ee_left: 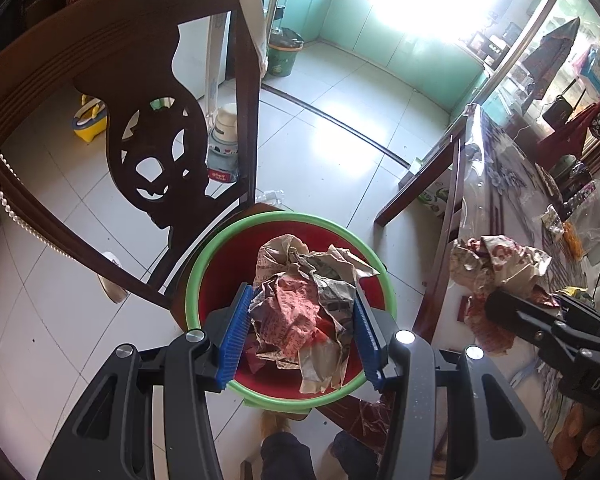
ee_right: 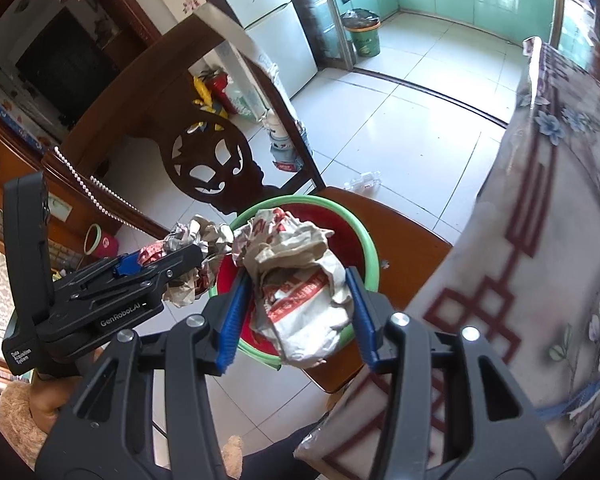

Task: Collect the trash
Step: 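Open both tools to drop the wrapper and foil into the bucket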

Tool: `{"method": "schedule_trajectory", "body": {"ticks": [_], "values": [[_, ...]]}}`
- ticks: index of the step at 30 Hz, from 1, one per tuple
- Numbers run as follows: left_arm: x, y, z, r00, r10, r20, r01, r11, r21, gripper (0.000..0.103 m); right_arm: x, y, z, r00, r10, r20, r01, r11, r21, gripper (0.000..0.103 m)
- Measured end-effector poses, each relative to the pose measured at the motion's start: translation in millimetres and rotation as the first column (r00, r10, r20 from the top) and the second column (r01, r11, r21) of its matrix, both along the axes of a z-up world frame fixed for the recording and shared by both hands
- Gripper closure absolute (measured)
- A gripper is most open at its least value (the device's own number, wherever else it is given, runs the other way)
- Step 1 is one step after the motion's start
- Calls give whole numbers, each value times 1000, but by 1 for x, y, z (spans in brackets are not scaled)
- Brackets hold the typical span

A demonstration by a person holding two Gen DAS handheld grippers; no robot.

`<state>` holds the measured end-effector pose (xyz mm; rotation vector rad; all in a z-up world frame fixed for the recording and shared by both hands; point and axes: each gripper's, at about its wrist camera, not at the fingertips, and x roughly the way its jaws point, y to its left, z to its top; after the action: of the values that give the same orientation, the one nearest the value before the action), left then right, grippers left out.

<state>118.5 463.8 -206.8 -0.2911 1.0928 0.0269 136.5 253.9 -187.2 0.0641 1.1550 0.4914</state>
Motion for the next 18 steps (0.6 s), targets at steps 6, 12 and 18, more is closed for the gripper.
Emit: {"method": "schedule_trajectory", "body": {"ticks": [6, 12, 18], "values": [[5, 6, -3, 1000, 11, -9, -11, 1000, 6, 57, 10, 11, -11, 999, 34, -29, -34, 999, -7, 55], [6, 17, -9, 998, 62, -32, -62, 998, 0, 44, 11, 18, -6, 997, 71, 0, -71, 997, 2, 20], [4, 18, -4, 997, 82, -12, -82, 997, -4, 33, 6, 5, 2, 999, 51, 21, -51, 999, -6, 18]]}}
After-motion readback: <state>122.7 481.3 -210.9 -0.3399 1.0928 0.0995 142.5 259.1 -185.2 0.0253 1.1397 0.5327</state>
